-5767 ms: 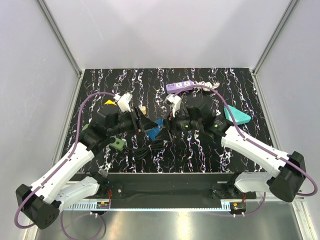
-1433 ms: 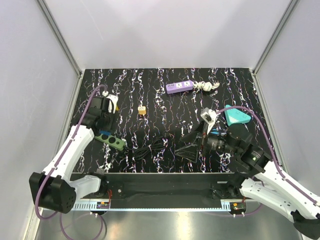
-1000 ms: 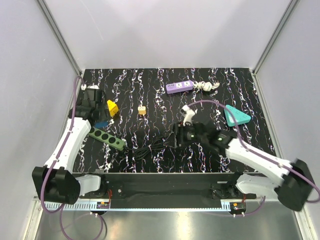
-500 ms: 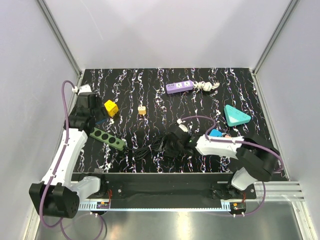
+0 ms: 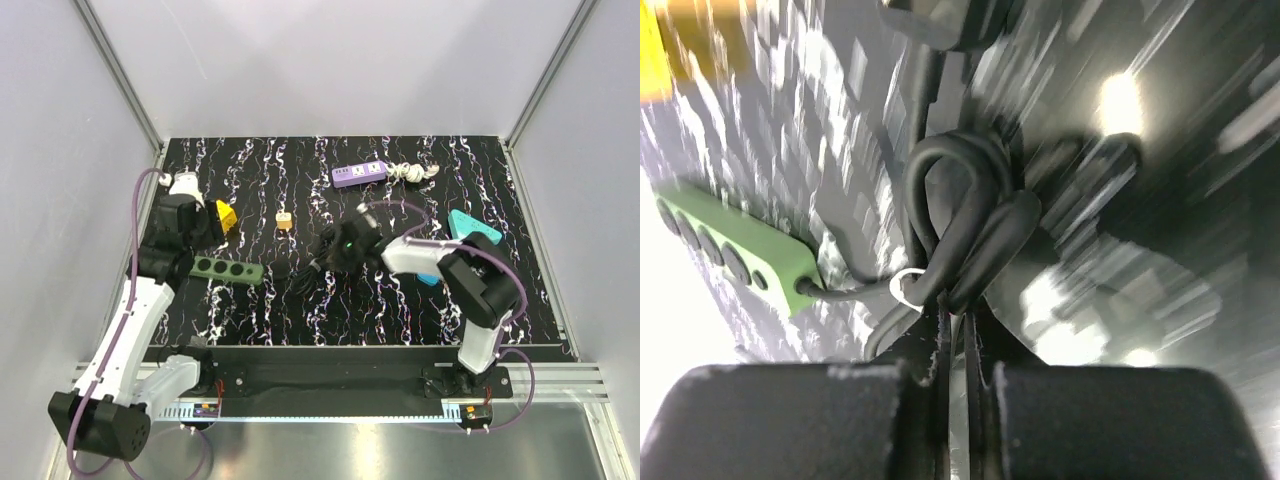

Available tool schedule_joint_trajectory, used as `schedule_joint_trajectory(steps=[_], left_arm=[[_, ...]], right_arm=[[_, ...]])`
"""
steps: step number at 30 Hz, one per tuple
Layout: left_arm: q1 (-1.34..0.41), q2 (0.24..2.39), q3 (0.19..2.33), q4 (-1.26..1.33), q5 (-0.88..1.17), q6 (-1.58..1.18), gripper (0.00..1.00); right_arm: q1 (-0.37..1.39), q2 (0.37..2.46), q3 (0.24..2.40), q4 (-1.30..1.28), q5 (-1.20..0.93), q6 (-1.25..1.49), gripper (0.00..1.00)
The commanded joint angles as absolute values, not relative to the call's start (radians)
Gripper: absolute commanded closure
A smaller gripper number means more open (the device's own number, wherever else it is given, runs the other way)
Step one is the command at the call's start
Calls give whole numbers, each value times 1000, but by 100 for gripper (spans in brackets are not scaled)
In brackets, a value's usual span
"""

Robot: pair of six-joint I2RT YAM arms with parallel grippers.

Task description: Insert the plug

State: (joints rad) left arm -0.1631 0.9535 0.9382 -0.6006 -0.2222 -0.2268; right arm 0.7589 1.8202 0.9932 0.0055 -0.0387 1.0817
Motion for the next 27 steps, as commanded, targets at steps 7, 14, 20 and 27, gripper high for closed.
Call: schedule_joint_trajectory(steps=[7, 14, 20, 27], left_arm=[[-206, 998, 948, -500, -279, -166, 100], [-108, 1161, 982, -479, -311, -176, 100], [41, 1239, 986, -419, -309, -241, 100], [54, 1411, 1025, -351, -239, -242, 100]], right_arm=[[459, 1933, 1367, -274, -340, 410, 90], [451, 1956, 1490, -364, -364, 426, 52], [451, 1795, 1395, -380, -330, 479, 37], [453, 1573, 1169, -361, -365, 529, 36]])
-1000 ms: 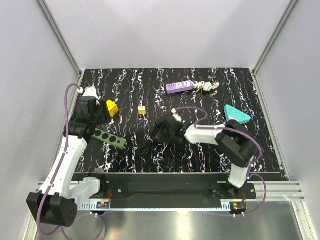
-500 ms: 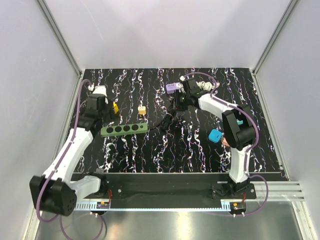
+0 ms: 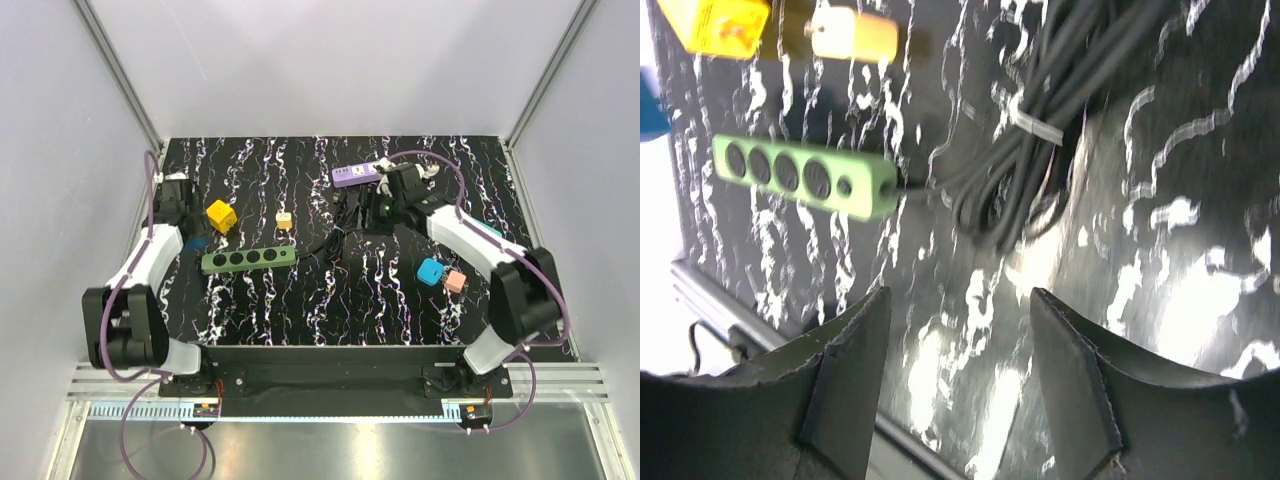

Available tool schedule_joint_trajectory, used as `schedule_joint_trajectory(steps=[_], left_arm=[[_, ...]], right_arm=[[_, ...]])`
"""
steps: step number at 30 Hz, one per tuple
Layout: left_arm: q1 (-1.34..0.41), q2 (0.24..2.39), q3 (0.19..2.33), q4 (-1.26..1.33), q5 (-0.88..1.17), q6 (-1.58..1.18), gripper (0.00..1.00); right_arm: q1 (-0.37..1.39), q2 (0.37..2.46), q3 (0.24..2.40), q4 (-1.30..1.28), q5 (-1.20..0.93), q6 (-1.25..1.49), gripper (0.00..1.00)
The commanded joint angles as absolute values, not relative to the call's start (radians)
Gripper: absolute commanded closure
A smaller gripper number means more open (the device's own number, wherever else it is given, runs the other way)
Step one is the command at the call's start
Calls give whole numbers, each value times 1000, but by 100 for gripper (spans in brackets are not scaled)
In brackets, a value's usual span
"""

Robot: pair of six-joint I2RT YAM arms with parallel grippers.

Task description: Insert the plug

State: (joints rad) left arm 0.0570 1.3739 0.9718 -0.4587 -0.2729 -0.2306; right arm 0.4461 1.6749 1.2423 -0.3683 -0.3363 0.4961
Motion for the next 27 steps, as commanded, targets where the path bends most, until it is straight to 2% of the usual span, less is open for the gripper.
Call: schedule_joint_trajectory(steps=[1, 3, 6, 8, 10, 14, 18, 20, 24, 27], left_arm=[[54, 1423, 1028, -347, -238, -245, 100], [54, 1459, 1023, -341, -219, -265, 100], [54, 1505, 990, -339, -213, -297, 100], [52, 1508, 950, -348, -236, -325, 100], [48, 1499, 928, -342, -235, -339, 100], [9, 1471, 893, -383, -261, -377, 100], [-17, 1373, 824, -397, -270, -399, 100], [-20, 1338, 810, -405, -341, -394, 100], [-20, 1278, 922, -571, -507, -425, 100], [-18, 1287, 1076, -757, -516, -503, 100]], right_arm=[[453, 1547, 1143, -347, -376, 540, 37], [457, 1470, 1056, -286, -426, 593, 40], [494, 1382, 938, -185, -459, 689, 51], [537, 1359, 881, -137, -440, 741, 58], [624, 1356, 859, -81, -391, 762, 60], [727, 1436, 854, -11, -351, 802, 61], [733, 1540, 871, 74, -338, 816, 64], [733, 1565, 897, 68, -334, 798, 64], [735, 1579, 927, 14, -333, 769, 65], [735, 1560, 923, 6, -321, 758, 65]])
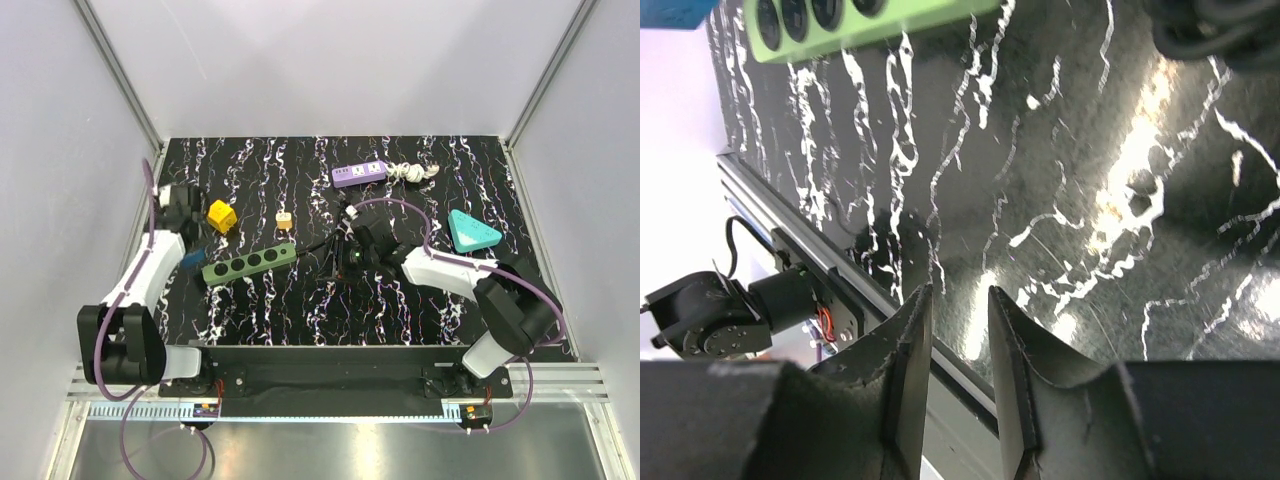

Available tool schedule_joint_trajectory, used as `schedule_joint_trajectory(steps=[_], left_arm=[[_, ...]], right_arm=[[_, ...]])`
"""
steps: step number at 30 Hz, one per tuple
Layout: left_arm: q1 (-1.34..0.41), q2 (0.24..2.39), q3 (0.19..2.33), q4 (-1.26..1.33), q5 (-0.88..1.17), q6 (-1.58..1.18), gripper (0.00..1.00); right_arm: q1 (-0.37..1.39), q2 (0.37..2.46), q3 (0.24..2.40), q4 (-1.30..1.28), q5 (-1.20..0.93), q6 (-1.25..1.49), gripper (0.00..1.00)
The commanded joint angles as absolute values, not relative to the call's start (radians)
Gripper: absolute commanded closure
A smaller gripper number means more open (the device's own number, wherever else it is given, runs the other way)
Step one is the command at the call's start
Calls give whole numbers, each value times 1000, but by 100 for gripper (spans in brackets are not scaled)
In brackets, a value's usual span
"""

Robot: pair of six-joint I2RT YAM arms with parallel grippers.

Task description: Insert the plug

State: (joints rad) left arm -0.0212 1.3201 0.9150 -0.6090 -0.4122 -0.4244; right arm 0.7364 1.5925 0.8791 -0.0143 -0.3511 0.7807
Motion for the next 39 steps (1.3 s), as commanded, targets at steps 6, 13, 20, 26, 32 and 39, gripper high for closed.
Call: schedule_joint_trajectory(steps=[6, 13, 20, 26, 32, 39], left_arm=[[-18, 1295, 1144, -857, -206, -469, 100], [-20, 1325, 1131, -919, -71, -440, 100], [-31, 1339, 1066, -911, -72, -449, 100], [-31, 1356, 1016, -835, -41, -460, 100], [-31, 1338, 1009, -812, -55, -448, 100], [-32, 1299, 1032, -825, -43, -466, 100]], right_arm=[[735, 1537, 899, 5, -337, 742, 64], [733, 1470, 868, -37, -334, 695, 61], [733, 1410, 848, -52, -345, 684, 60], [733, 1393, 847, -63, -336, 666, 58], [732, 1379, 827, -61, -328, 670, 56], [733, 1381, 824, -61, -327, 666, 55]])
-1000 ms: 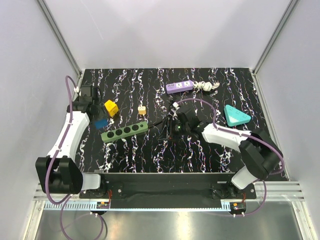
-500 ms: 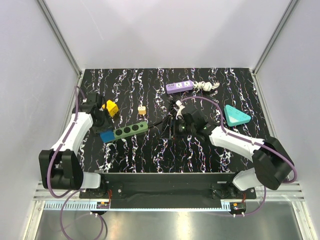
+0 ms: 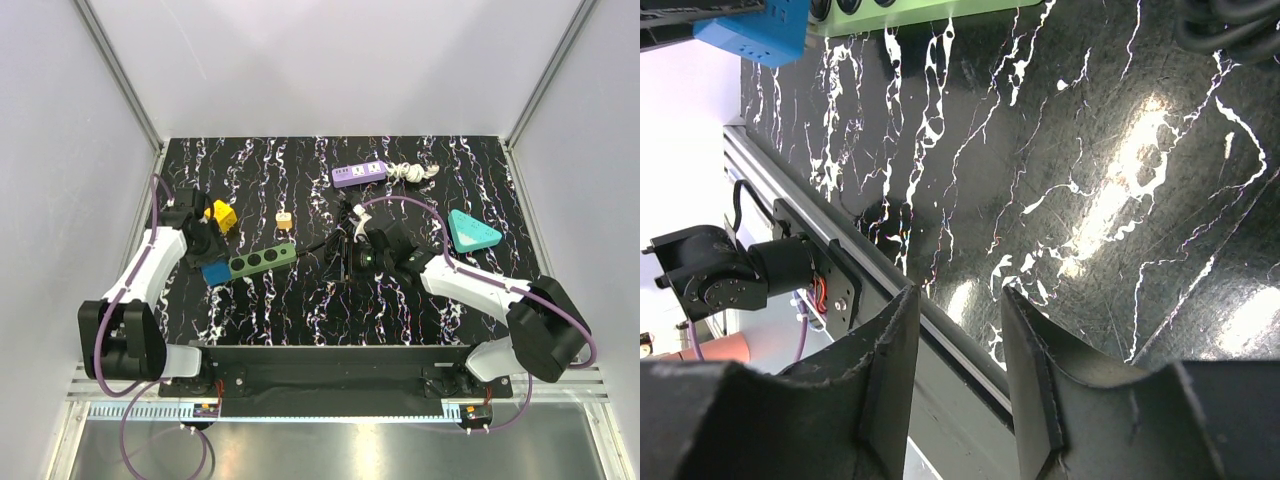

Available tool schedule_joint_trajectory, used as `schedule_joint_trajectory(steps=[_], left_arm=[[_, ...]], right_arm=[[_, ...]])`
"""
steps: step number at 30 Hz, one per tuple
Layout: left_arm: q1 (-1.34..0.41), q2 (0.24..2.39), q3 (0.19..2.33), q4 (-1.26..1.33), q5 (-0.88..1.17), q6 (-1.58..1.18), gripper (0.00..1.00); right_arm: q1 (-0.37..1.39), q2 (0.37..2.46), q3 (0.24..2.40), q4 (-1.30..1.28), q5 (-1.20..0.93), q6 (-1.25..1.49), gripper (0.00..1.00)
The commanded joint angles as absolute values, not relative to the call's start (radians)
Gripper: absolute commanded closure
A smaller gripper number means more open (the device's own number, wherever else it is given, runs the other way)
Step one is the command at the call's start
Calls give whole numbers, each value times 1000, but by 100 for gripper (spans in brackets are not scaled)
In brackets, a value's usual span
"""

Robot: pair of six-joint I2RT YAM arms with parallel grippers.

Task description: Insert the plug

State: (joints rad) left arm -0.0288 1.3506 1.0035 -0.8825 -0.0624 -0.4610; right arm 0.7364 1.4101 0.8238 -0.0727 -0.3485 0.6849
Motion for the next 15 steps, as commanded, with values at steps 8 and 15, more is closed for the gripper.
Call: schedule_joint_trajectory(steps=[8, 15], left_arm=[[-38, 1285, 1054, -799, -49, -446, 100], [-40, 1328, 1035, -719, -58, -425, 100]], right_arm=[[732, 1408, 833, -61, -330, 661, 52], [733, 1404, 834, -61, -324, 663, 43]])
